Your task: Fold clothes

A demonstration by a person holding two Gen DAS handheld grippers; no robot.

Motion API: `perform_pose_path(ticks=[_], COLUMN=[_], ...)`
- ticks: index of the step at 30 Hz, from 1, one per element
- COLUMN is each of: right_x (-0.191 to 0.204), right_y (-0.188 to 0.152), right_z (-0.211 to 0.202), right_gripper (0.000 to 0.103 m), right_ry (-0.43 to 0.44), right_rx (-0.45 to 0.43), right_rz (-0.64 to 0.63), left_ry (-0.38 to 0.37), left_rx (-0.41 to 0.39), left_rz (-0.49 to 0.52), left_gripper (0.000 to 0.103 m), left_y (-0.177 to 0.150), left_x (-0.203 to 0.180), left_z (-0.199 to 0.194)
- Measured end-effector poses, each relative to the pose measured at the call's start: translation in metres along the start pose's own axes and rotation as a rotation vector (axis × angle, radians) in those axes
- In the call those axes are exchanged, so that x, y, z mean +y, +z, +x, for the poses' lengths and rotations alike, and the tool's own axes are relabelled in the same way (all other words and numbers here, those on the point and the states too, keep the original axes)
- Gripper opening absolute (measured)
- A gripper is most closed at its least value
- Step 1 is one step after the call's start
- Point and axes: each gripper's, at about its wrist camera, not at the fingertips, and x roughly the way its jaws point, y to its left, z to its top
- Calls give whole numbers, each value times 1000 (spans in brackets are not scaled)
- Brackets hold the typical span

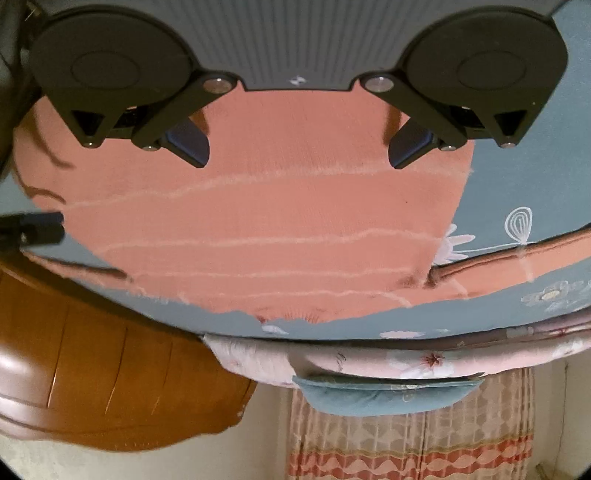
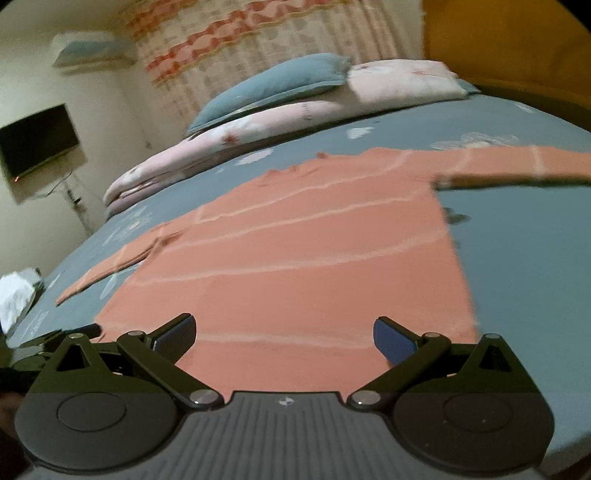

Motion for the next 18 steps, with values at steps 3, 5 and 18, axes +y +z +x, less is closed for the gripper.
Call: perform_pose_path(ticks=[3, 5, 18], right_x=[27, 41, -14], right_y=[-4, -7, -14], right_z=[14, 26, -4], right_gripper=[103, 103, 103], right_ry=[6, -10, -120], right_rx=[26, 71, 92], right_rz=[-92, -158, -81], left_ry=[9, 16, 128], left_rx=[10, 19, 28], left_rz=[-8, -19, -75], left_gripper=[102, 102, 102], left_y=[-1, -1, 5], left_x=[2, 4, 20], left_z=[1, 2, 0])
